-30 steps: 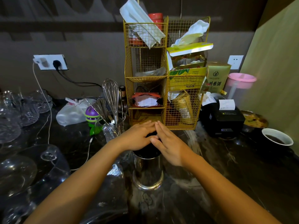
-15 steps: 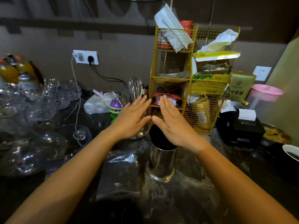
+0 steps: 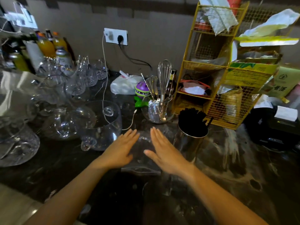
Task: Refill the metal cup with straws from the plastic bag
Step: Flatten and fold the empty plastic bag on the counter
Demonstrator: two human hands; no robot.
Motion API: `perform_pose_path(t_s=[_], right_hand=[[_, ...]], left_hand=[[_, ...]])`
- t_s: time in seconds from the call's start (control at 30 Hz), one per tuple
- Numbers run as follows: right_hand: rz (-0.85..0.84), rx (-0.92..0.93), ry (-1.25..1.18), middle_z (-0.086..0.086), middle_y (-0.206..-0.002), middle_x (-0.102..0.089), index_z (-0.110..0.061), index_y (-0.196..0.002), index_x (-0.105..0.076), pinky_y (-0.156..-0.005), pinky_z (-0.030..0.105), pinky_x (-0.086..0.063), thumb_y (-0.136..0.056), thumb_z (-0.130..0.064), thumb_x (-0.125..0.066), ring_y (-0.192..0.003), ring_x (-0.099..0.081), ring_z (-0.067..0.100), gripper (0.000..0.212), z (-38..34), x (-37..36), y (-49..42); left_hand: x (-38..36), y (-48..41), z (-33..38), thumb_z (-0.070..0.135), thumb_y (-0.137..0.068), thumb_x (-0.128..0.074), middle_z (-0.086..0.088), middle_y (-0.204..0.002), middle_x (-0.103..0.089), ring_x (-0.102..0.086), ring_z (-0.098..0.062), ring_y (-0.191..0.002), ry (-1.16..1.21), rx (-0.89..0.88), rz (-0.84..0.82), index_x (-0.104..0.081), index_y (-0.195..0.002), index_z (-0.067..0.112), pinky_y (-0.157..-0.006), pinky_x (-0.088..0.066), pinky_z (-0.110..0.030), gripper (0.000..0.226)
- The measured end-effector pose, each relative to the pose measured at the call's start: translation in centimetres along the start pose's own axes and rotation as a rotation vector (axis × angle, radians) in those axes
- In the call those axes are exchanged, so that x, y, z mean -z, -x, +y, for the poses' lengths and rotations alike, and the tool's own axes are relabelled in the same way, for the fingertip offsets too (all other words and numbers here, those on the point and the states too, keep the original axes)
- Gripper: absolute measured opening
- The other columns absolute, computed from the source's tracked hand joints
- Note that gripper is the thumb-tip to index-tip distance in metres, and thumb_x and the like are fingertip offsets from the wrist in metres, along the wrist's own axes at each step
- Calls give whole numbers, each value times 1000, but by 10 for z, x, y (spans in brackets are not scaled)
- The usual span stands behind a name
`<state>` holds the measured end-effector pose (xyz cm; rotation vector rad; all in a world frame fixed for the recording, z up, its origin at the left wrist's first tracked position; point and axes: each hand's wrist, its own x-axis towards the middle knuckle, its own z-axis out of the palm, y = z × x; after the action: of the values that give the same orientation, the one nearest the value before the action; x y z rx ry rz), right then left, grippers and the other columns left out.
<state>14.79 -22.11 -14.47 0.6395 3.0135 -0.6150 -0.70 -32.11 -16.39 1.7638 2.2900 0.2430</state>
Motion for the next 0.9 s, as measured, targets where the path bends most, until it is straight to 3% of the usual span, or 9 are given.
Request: perform_pose_path(t_s=[0.17,0.27,0.33,0.4,0.6,0.7,0.8,0.9], right_hand=[[-186,-74,45,3,-156,14,-14,-142,13,-115,29,5,-62,-72,2,-137,19,8,100,21,-53,7],[-241,-117,71,3,-157,11,-14,-143,11,-117,32,3,-55,-74,6,-143,12,13,106,32,-70,9],[-270,-122,95,4,-157,9,-13,-143,9,-117,33,1,-71,-72,-5,-143,10,15,94,37,-76,9],[-293,-116,107,4,-157,9,-13,-144,8,-117,33,1,-90,-56,-24,-144,9,15,76,40,-80,10],[-245,-117,77,6,-157,1,-11,-144,0,-117,29,0,-95,-42,-30,-144,4,16,65,45,-84,12],[-169,-113,-4,6,-157,-9,-12,-143,-19,-116,26,-4,-96,-34,-35,-144,-3,15,54,45,-85,14],[-72,-97,-147,7,-152,-27,-12,-128,-48,-115,25,-12,-95,-27,-41,-143,-15,14,38,46,-88,19],[32,-119,-349,6,-140,-48,-10,-103,-65,-112,25,-22,-91,-23,-49,-134,-34,11,24,43,-91,27]], left_hand=[[-39,15,-21,25,-86,-48,-5,-156,5,8,-18,-143,19,27,-193,1,-141,17,-116,2,-34,74],[-56,15,-28,13,-85,-45,-5,-156,3,8,-19,-143,26,32,-238,-3,-142,19,-116,3,-35,71],[-61,12,-31,9,-84,-43,-5,-156,2,8,-20,-143,19,41,-259,-6,-142,19,-116,3,-37,70],[-65,11,-33,8,-86,-40,-6,-156,0,6,-21,-143,31,61,-248,-8,-142,18,-117,2,-39,65],[-71,13,-39,14,-95,-31,-9,-152,-23,-11,-22,-142,181,113,-126,-29,-137,11,-116,-10,-34,42],[-63,21,-33,11,-94,-35,-9,-139,-46,-35,-21,-133,312,101,-44,-51,-122,9,-108,-23,-22,33],[-58,32,-32,13,-92,-40,-11,-115,-63,-58,-21,-107,414,151,-6,-61,-105,11,-91,-41,-26,25],[-57,45,-35,18,-91,-43,-8,-94,-66,-62,-20,-90,485,168,-10,-60,-85,20,-82,-46,-30,18]])
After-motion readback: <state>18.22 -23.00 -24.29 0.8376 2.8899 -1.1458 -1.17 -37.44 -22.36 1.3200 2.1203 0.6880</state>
